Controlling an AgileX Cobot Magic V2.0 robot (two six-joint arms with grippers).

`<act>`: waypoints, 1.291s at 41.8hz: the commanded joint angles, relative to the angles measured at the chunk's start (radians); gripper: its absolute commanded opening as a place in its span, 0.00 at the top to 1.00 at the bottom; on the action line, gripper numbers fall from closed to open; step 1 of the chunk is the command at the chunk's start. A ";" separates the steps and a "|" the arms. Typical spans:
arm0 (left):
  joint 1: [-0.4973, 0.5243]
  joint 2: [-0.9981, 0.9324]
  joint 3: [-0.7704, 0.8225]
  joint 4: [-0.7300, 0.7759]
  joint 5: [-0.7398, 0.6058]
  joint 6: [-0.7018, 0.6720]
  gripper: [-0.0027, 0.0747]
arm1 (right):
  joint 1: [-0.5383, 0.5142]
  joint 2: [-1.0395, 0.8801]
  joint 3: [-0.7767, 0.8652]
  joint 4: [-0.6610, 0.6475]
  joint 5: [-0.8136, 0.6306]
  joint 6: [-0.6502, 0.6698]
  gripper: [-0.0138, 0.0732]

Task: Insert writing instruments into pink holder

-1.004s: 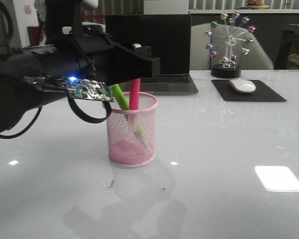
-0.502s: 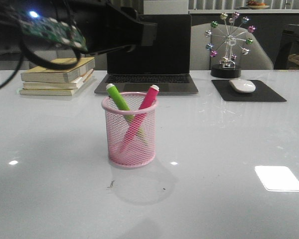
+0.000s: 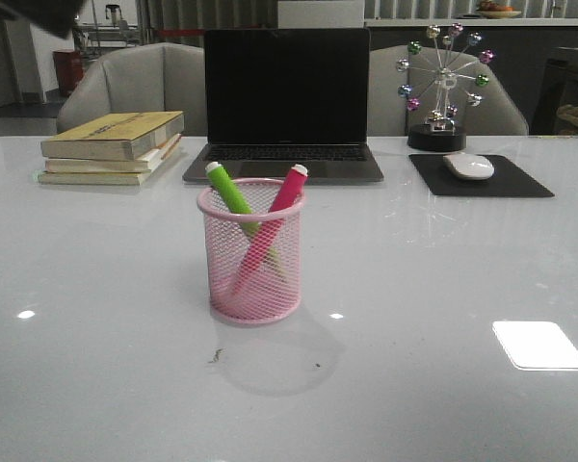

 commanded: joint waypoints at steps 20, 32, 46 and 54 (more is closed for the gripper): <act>-0.006 -0.298 -0.025 0.119 0.436 -0.229 0.41 | 0.000 -0.004 -0.024 -0.006 -0.067 -0.003 0.34; -0.006 -0.298 -0.025 0.123 0.436 -0.229 0.57 | 0.000 -0.004 -0.015 -0.006 -0.034 -0.003 0.44; -0.006 -0.298 -0.025 0.123 0.416 -0.229 0.85 | 0.000 -0.004 -0.015 -0.006 -0.019 -0.003 0.81; -0.006 -0.298 -0.025 0.123 0.416 -0.229 0.85 | 0.000 -0.004 -0.015 -0.006 -0.019 -0.003 0.81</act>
